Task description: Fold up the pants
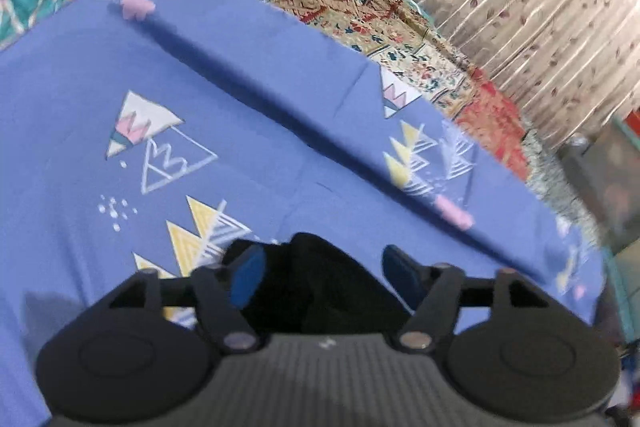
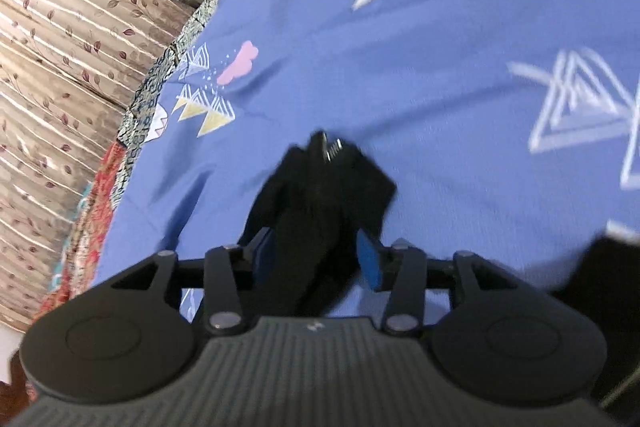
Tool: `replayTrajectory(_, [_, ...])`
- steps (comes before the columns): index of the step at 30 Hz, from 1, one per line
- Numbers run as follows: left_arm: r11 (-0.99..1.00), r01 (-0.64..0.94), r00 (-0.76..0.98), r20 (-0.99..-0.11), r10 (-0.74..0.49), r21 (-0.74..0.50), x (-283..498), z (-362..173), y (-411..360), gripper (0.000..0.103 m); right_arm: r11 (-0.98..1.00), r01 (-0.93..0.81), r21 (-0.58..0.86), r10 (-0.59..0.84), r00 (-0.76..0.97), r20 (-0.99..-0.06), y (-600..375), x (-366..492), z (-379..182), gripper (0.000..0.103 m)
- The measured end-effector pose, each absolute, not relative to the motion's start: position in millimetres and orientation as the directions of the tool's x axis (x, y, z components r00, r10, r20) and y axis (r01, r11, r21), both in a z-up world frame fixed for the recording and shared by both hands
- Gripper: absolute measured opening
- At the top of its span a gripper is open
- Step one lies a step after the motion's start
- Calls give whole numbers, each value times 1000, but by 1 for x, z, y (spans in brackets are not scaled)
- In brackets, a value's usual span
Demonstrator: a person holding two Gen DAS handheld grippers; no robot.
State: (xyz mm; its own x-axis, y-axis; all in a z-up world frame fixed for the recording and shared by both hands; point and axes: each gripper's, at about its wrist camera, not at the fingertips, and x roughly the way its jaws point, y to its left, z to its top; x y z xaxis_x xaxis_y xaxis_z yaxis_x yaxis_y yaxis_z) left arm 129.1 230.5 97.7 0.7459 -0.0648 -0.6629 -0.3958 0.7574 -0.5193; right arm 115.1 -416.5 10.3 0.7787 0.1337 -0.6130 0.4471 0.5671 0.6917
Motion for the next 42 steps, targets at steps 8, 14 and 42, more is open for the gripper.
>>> replayTrajectory(8, [635, -491, 584, -766, -269, -597, 190, 76, 231, 97, 554, 436, 709, 200, 758, -621, -412, 120, -2, 60])
replayTrajectory(14, [602, -542, 479, -804, -353, -587, 263, 37, 207, 97, 591, 431, 682, 199, 742, -641, -407, 133, -2, 60])
replayTrajectory(42, [713, -269, 724, -624, -293, -647, 55, 113, 186, 3, 719, 254, 647, 149, 853, -500, -421, 30, 81, 8])
